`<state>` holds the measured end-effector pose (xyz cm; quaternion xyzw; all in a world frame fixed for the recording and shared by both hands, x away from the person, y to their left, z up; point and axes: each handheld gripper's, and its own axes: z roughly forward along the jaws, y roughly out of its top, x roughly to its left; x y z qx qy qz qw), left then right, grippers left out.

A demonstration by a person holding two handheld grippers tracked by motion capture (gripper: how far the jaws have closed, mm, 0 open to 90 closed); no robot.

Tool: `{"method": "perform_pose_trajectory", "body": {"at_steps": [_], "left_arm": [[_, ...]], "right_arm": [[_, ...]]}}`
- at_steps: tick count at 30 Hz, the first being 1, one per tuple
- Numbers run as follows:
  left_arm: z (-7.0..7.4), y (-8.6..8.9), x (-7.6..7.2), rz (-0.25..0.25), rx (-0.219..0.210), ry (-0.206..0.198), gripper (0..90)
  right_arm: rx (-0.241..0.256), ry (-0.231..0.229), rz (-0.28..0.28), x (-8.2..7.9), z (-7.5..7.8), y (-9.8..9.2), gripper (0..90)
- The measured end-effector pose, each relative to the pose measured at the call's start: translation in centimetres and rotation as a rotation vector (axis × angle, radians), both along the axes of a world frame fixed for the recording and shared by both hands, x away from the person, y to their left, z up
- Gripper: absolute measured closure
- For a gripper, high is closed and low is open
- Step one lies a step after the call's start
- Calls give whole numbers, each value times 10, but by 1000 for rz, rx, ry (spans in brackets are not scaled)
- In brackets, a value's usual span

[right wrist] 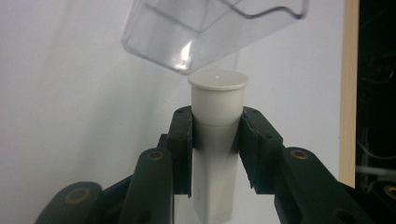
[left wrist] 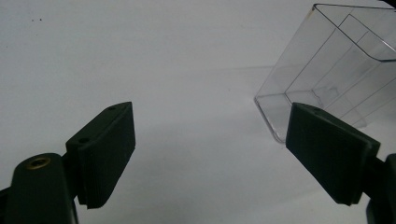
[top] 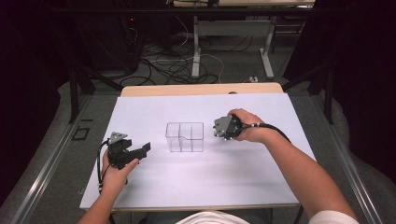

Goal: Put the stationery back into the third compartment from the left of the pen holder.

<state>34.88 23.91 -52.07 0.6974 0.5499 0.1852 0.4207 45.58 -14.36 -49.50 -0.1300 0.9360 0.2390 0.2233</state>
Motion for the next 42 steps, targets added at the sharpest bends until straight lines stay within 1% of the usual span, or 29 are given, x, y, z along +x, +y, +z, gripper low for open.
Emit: {"method": "perform_pose_trajectory", "body": {"at_steps": [2,3,4,5,6,9,12,13,15,19,21,22,25,26,27,28,29,30,32,34,37,39,42], "left_arm": [[1,0,0,0,1,-6,160],[1,0,0,1,4,-11,159],[1,0,0,0,5,-13,159],[1,1,0,0,5,-13,158],[0,0,0,2,3,-16,157],[-1,0,0,-3,-1,-7,150],[0,-1,0,-7,-6,-10,131],[0,-1,0,-5,-10,-15,122],[0,-1,1,-11,-12,-14,107],[-1,-2,1,-17,-9,-12,70],[-2,-3,2,-13,-12,-26,47],[-2,-3,2,-11,-14,-35,38],[-3,-4,3,-11,-21,-43,4],[-2,-4,2,-12,-17,-41,3],[-2,-4,3,-9,-16,-46,3],[-2,-4,3,-13,-13,-41,3],[-2,-4,3,-7,-11,-49,3],[-2,-4,3,-11,-6,-45,3],[-2,-5,2,-6,-6,-55,3],[-2,-5,2,-6,-3,-60,3],[-1,-5,1,-6,0,-69,3],[-1,-5,1,-10,12,-66,3],[-1,-5,1,-10,16,-71,3]], "right_arm": [[62,22,-73,3,4,-1,672],[107,24,-103,4,5,-2,672],[125,40,-150,5,9,-3,672],[164,58,-192,6,11,-3,672],[201,72,-216,8,15,-4,672],[299,110,-296,10,23,-5,672],[371,131,-347,11,30,-5,672],[391,133,-365,11,32,-6,672],[432,142,-401,11,35,-6,672],[509,171,-453,11,40,-9,672],[554,187,-481,10,41,-12,672],[566,190,-486,10,42,-13,672],[612,202,-497,8,44,-16,672],[627,211,-496,7,44,-17,672],[653,211,-499,6,45,-18,672],[665,217,-506,5,46,-19,672],[679,211,-506,4,48,-19,672],[696,209,-500,2,49,-19,672],[734,212,-505,-2,52,-20,672],[761,199,-497,-5,54,-20,672],[800,198,-499,-11,58,-19,672],[824,193,-489,-14,60,-18,672],[857,182,-479,-19,64,-14,672]]}}
